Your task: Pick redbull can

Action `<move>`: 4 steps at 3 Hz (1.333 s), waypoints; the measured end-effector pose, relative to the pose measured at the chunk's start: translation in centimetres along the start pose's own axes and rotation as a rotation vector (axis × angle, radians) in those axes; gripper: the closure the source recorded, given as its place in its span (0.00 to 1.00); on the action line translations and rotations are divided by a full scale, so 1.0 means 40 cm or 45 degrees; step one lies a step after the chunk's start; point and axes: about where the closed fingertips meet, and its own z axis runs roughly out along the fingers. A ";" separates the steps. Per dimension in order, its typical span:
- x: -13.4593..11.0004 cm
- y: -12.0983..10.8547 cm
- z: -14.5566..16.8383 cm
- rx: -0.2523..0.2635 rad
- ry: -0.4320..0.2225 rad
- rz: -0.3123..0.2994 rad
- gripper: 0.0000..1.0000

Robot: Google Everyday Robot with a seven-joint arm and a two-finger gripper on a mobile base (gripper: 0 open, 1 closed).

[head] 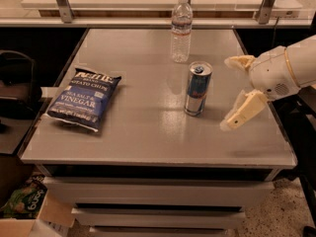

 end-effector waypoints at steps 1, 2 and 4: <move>-0.009 -0.017 0.044 -0.029 -0.129 0.018 0.00; -0.035 -0.022 0.087 -0.085 -0.216 0.013 0.00; -0.089 -0.016 0.162 -0.225 -0.300 -0.024 0.18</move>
Offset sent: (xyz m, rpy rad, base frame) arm 0.0283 0.0493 -0.0152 0.2433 0.0311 0.1294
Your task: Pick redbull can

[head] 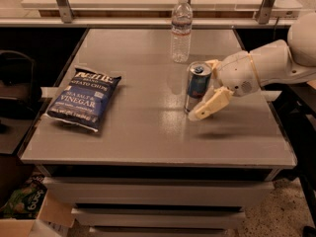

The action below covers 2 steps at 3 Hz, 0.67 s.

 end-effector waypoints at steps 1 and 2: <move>-0.012 0.002 0.021 -0.046 -0.014 -0.009 0.42; -0.031 -0.002 0.022 -0.064 -0.015 -0.025 0.65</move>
Offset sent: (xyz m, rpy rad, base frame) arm 0.0042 0.0137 0.0163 0.0039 0.0005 0.0667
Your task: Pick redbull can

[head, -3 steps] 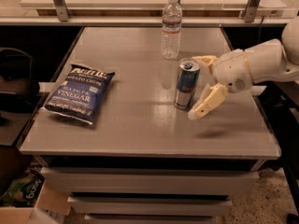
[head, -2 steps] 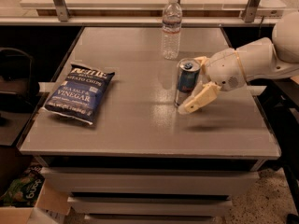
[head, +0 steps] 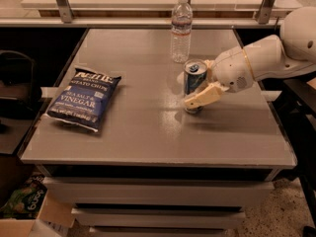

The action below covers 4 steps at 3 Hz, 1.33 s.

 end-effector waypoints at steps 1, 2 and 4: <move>-0.030 -0.008 -0.014 -0.010 0.015 -0.024 0.88; -0.059 -0.021 -0.036 -0.008 0.024 -0.046 1.00; -0.107 -0.042 -0.086 0.000 0.019 -0.069 1.00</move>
Offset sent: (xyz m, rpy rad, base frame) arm 0.0105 -0.0078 0.0489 -0.0338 -0.0476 0.0213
